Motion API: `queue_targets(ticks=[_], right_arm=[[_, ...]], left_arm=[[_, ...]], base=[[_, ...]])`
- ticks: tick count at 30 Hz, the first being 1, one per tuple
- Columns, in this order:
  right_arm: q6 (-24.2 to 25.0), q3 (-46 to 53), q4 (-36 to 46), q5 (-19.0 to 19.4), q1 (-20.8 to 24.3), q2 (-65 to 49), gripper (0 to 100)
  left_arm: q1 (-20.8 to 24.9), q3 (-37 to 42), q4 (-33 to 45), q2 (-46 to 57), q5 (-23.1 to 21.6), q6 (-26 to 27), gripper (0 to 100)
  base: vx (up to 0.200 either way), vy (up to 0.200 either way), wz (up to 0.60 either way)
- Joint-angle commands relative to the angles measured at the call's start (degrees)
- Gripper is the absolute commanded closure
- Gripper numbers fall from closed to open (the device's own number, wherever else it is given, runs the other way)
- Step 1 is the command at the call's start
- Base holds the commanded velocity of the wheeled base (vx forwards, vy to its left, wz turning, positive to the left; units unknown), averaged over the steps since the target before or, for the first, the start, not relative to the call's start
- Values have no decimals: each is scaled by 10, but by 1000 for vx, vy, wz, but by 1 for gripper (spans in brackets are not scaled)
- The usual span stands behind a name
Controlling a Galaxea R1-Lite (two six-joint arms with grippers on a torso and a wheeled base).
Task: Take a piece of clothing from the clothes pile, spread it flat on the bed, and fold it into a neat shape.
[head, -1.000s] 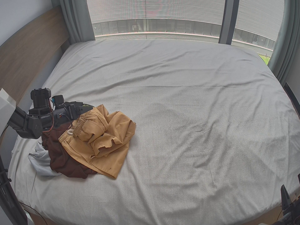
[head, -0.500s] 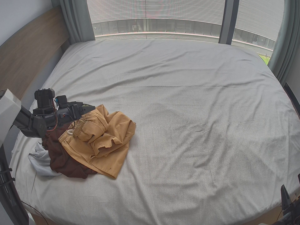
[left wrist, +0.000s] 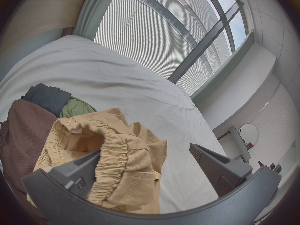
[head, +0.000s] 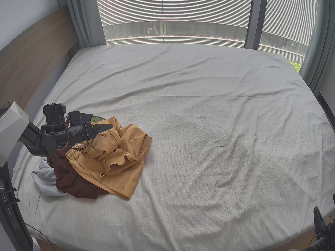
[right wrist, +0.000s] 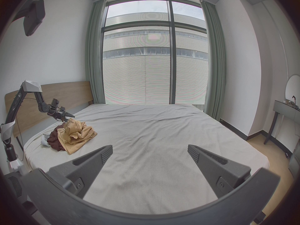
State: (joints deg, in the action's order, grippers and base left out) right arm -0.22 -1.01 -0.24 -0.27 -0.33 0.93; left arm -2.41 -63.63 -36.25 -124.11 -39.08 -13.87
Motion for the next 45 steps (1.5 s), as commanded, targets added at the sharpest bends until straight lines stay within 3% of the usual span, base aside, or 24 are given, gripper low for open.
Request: queue_targets(ticks=[1,13,14,32,41,42,45], right_arm=[[0,10,0,0,1,-8,0],[0,10,0,0,0,-9,0],[0,10,0,0,0,-9,0],[0,10,0,0,0,-8,0],[0,10,0,0,0,-8,0],[0,10,0,0,0,-8,0],[0,10,0,0,0,-8,0]], left_arm=[[9,10,0,2,-2,0,0],[14,11,-2,-3,-2,2,0],[14,13,-6,-3,-2,3,100],[12,62,-87,-25,-18,-1,100],[8,77,-103,-22,-53,1,100],[7,76,-116,-25,-56,1,0],[7,76,-125,-26,-55,2,0]], base=[[0,0,0],[0,0,0],[0,0,0],[0,0,0],[0,0,0],[0,0,0],[0,0,0]])
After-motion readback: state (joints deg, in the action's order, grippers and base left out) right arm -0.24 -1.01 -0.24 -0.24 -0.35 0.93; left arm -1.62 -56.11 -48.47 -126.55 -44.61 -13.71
